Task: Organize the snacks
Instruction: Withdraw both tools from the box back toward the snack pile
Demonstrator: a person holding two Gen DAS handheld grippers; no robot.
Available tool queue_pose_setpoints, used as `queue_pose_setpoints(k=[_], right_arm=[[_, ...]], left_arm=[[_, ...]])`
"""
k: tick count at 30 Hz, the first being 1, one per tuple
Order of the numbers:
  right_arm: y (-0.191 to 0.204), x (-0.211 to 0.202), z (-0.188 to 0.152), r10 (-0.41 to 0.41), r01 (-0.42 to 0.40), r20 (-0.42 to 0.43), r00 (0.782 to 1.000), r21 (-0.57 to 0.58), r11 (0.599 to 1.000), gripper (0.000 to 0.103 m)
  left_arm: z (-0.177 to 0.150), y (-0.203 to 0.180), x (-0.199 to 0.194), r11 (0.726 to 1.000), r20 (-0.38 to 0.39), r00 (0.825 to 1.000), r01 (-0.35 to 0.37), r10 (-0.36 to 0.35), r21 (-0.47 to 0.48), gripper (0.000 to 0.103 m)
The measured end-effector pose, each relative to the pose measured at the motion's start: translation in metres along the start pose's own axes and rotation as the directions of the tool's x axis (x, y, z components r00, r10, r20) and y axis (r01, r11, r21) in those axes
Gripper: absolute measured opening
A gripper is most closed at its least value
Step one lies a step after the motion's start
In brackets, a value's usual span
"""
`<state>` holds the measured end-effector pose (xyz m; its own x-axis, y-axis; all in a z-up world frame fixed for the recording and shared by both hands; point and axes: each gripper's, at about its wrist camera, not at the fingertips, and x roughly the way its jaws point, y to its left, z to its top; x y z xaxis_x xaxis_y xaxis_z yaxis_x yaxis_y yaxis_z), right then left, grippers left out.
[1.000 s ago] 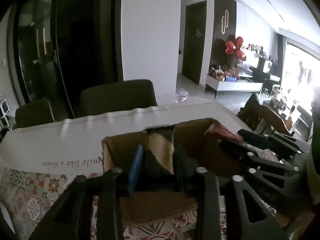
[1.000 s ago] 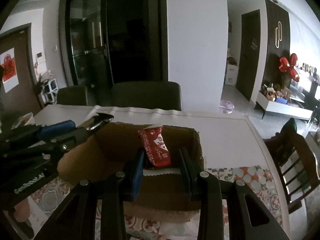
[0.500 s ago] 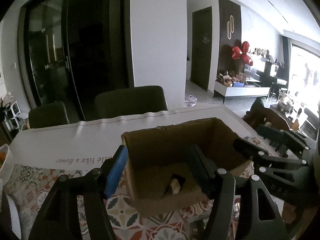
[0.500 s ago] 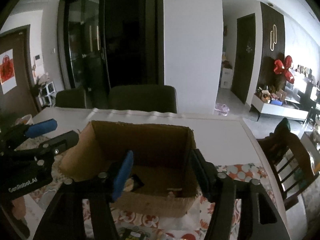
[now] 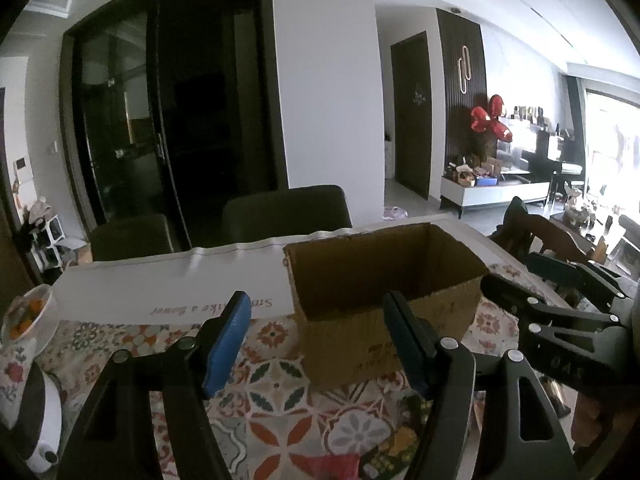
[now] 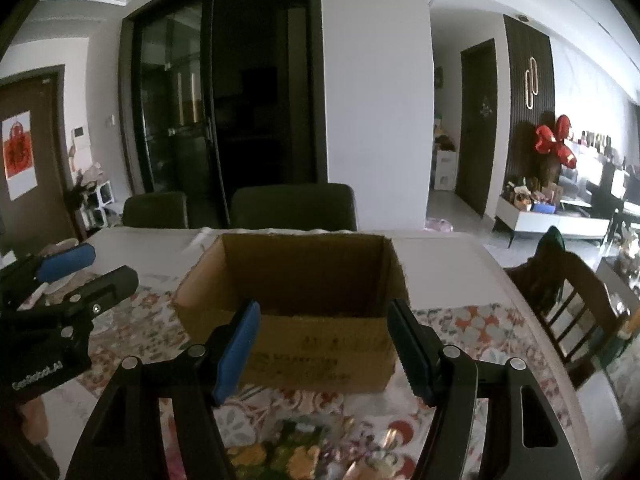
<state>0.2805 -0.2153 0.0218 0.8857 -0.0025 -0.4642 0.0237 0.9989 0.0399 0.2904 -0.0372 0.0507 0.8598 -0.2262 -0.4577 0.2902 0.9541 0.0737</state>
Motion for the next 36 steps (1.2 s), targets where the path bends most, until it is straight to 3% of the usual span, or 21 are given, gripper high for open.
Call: queue_pose_setpoints(k=[14,27,36], right_arm=[[0.014,-0.043,-0.056,-0.032,0.031,0.001,1.000,0.119,0.992,0.067],[0.027,-0.064,-0.105,-0.044,0.057,-0.073,0.996,0.195,0.979,0.067],[0.023,-0.060,-0.133,-0.080,0.117,-0.143,0.986,0.271,0.955,0.067]], left_arm=[[-0.058,0.015,-0.043,0.999,-0.028,0.999,-0.017,0.016,-0.044,0.074],[-0.115,0.015,-0.059,0.998,-0.067,0.998,-0.021,0.017,-0.060,0.074],[-0.141,0.007,-0.057,0.999,-0.091,0.995,-0.049,0.047,-0.018,0.074]])
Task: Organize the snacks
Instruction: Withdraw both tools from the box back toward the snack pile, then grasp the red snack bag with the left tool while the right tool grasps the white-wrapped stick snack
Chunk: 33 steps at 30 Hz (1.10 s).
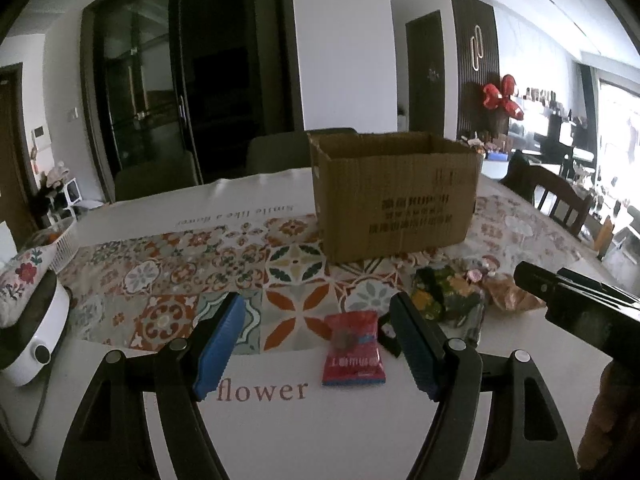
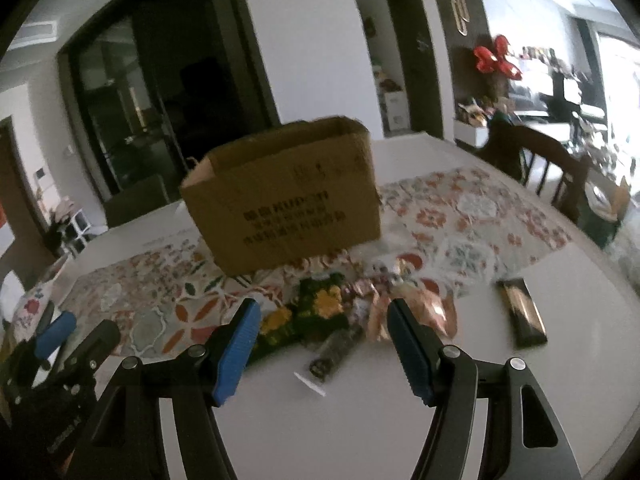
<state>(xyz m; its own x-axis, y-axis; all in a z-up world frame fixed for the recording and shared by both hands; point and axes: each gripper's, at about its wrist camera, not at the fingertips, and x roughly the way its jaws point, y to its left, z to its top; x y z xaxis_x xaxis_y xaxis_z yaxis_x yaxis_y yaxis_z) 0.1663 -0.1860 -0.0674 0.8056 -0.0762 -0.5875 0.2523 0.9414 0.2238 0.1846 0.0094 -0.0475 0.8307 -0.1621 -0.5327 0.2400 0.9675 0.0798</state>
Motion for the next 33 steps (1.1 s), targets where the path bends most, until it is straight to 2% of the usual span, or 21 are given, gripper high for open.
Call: queue_pose_setpoints(k=[9,19,33], right_arm=[[-0.004,0.022,-0.018,-0.027,0.030,-0.074,0.997,0.040,0.999,0.066],[-0.003,0.051,-0.030,-0.061,0.068,-0.141,0.988,0.047,0.997,0.066],[-0.005,0.080,-0.032,-0.082,0.093,-0.191,0.978,0.051,0.994,0.055]], left_arm=[[-0.020,-0.010,0.023,0.999,-0.050,0.999,-0.009,0.011,0.047,0.074],[-0.034,-0.016,0.062,0.998,-0.131,0.991,0.041,-0.034,0.049,0.074],[-0.040,-0.016,0.103,0.997,-0.226,0.972,0.073,-0.069,0.008,0.074]])
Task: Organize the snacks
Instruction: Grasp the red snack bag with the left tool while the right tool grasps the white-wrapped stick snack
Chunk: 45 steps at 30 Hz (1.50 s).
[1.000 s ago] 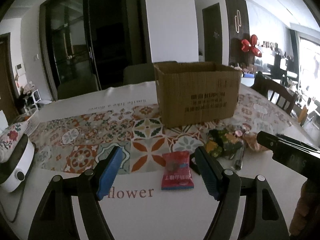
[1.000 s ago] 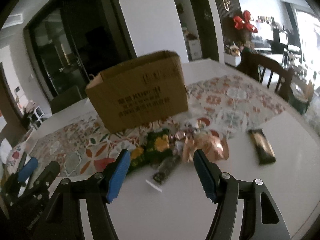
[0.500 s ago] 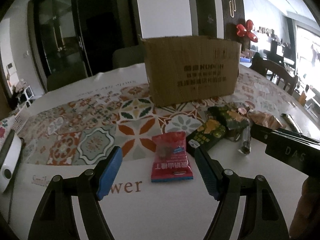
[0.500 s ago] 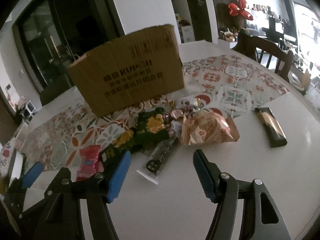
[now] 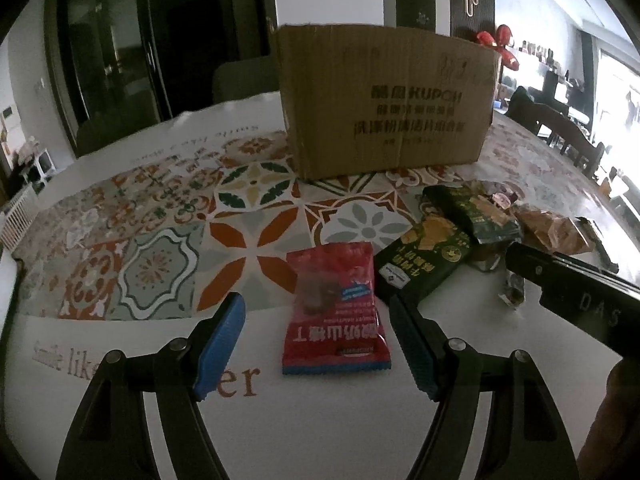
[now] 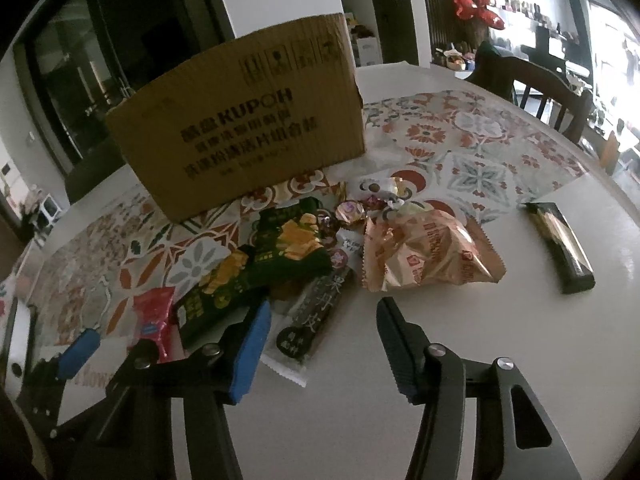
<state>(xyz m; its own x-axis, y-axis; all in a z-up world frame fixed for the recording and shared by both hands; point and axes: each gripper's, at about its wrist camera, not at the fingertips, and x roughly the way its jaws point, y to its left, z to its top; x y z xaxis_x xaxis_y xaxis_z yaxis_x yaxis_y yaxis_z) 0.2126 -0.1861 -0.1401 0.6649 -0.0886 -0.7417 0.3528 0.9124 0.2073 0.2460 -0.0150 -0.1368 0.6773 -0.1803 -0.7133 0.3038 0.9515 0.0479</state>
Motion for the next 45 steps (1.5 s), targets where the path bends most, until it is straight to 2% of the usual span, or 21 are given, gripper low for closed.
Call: queue_pose_setpoints(k=[5,12,14,15,18,26,35,45], right_arm=[[0.000,0.007,0.002,-0.002,0.002,-0.007,1.000,0.002,1.000,0.052],[-0.002,0.016,0.006,-0.009,0.009,-0.017,1.000,-0.002,1.000,0.046],[-0.001,0.018,0.007,-0.013,0.013,-0.021,1.000,-0.008,1.000,0.044],[-0.001,0.018,0.007,-0.014,0.014,-0.022,1.000,-0.010,1.000,0.043],[-0.001,0.022,0.007,-0.012,0.012,-0.035,0.999,-0.011,1.000,0.040],[0.000,0.020,0.005,0.015,-0.016,-0.035,0.999,-0.026,1.000,0.027],[0.002,0.007,-0.002,0.046,-0.048,-0.039,0.998,-0.047,0.998,0.022],[-0.002,-0.010,-0.003,0.079,-0.080,-0.025,0.997,-0.047,0.996,0.020]], left_arm=[[0.004,0.002,0.008,1.000,-0.026,1.000,0.002,-0.002,-0.017,0.074],[0.004,0.004,0.021,0.998,-0.085,0.995,0.042,-0.046,-0.049,0.073],[0.004,0.005,0.023,0.997,-0.096,0.994,0.046,-0.052,-0.065,0.064],[0.004,0.006,0.024,0.996,-0.100,0.993,0.048,-0.056,-0.073,0.063],[0.004,0.007,0.024,0.996,-0.097,0.994,0.048,-0.055,-0.078,0.060],[0.004,0.009,0.021,0.994,-0.084,0.994,0.064,-0.072,-0.088,0.041],[-0.001,0.006,0.005,0.998,-0.057,0.998,0.033,-0.036,-0.053,0.037],[0.005,-0.001,-0.024,0.997,-0.010,0.999,0.048,-0.049,-0.066,0.037]])
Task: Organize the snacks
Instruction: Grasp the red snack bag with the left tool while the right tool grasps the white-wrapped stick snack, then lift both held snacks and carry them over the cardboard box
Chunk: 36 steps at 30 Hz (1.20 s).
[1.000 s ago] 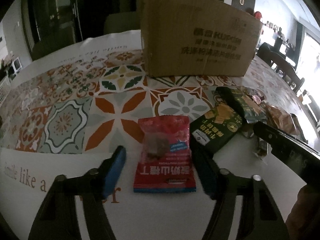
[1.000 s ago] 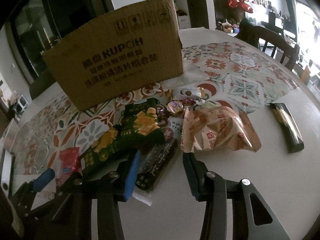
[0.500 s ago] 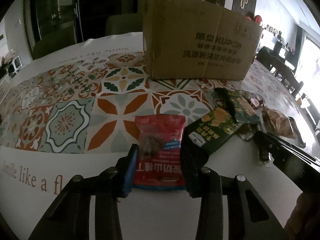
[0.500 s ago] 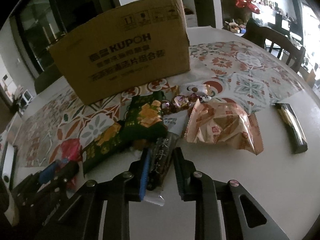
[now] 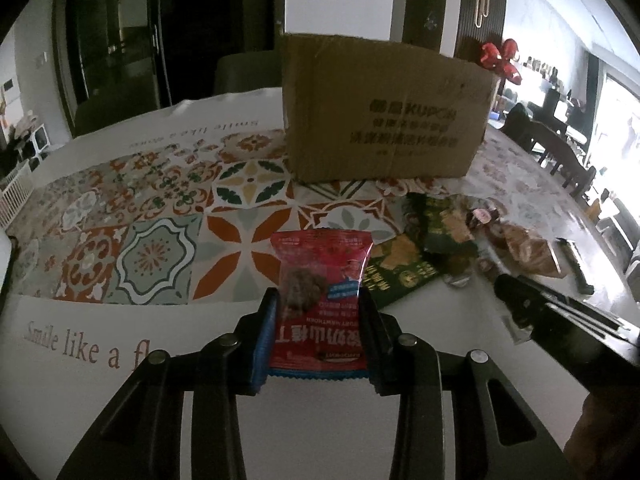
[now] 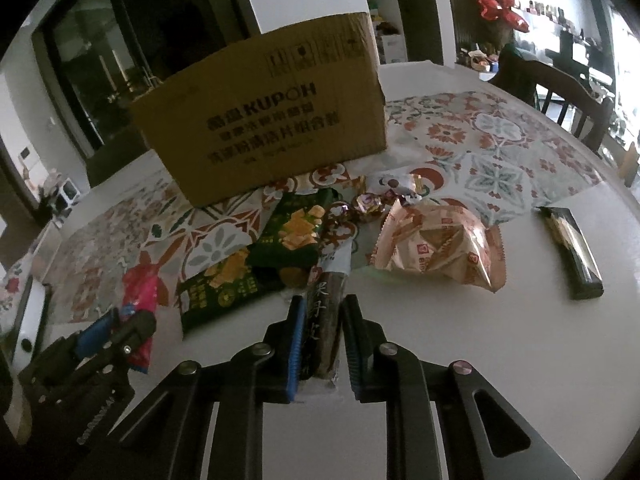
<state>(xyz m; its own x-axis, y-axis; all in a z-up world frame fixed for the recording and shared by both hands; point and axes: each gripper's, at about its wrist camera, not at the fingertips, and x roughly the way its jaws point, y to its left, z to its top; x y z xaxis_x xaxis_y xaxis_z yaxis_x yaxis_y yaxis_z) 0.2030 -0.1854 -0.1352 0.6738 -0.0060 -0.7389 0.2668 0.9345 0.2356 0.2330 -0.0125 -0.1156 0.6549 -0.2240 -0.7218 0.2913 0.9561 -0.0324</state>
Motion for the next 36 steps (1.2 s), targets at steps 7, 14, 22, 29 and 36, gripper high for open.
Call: queue_pose_setpoints(k=[7,14,22,29,36], right_arm=[[-0.007,0.008,-0.005,0.006,-0.006,-0.058,0.998,0.007,1.000,0.019],[-0.003,0.010,-0.007,0.001,-0.002,-0.064,0.998,-0.020,1.000,0.020],[0.001,0.016,-0.003,-0.003,0.001,-0.066,0.998,-0.034,0.999,0.020],[0.000,0.022,0.000,0.001,-0.003,-0.081,0.997,-0.027,1.000,0.024],[-0.002,0.017,-0.001,0.011,-0.012,-0.056,0.998,-0.027,1.000,0.019]], left_arm=[[-0.003,-0.003,-0.006,1.000,-0.001,1.000,0.003,-0.003,-0.007,0.037],[-0.005,-0.004,-0.004,1.000,-0.013,1.000,0.006,-0.006,-0.010,0.037],[-0.005,-0.007,-0.002,1.000,-0.017,1.000,0.019,-0.019,-0.004,0.037],[-0.005,-0.009,-0.003,1.000,-0.016,1.000,0.020,-0.020,-0.002,0.037],[-0.003,-0.014,-0.006,1.000,-0.009,1.000,0.026,-0.026,0.006,0.037]])
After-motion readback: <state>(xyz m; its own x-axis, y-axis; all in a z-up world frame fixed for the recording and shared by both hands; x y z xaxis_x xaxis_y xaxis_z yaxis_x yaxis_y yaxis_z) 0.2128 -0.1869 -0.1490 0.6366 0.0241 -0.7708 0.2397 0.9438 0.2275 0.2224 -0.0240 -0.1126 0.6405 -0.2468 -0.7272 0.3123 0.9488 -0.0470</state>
